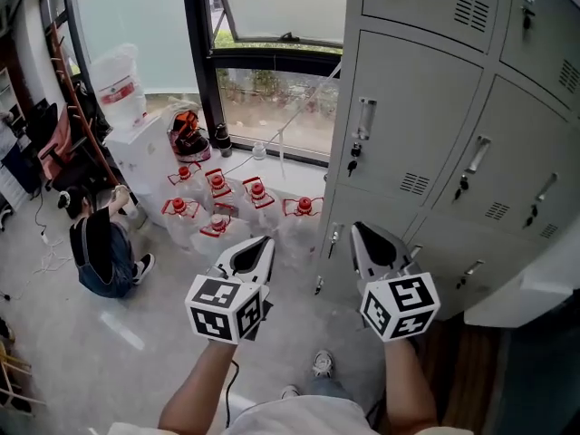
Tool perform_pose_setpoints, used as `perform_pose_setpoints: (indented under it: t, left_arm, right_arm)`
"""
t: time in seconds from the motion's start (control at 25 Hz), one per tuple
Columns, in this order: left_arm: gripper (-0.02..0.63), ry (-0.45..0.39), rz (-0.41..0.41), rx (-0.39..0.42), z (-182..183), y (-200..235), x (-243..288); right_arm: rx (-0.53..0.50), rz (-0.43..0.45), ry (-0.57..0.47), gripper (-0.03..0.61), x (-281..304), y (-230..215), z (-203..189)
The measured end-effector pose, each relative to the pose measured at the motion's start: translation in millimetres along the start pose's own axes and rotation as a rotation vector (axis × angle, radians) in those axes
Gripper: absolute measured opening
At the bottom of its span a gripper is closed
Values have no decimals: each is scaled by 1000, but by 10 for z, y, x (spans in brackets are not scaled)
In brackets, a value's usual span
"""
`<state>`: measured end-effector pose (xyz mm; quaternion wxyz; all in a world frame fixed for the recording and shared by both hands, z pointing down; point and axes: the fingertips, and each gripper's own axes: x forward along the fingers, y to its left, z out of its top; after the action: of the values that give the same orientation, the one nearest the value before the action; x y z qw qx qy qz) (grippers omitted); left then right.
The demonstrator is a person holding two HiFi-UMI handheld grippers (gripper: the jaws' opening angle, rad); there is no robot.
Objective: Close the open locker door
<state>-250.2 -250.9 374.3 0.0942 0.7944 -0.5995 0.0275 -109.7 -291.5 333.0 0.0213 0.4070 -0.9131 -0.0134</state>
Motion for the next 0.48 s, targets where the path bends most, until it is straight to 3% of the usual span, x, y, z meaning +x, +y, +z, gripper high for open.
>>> perform_pose_setpoints:
  t: [0.48]
  left_arm:
    - [6, 6, -39, -2, -55, -168, -26]
  right_arm:
    - [-4, -19, 19, 6, -258, 69, -112]
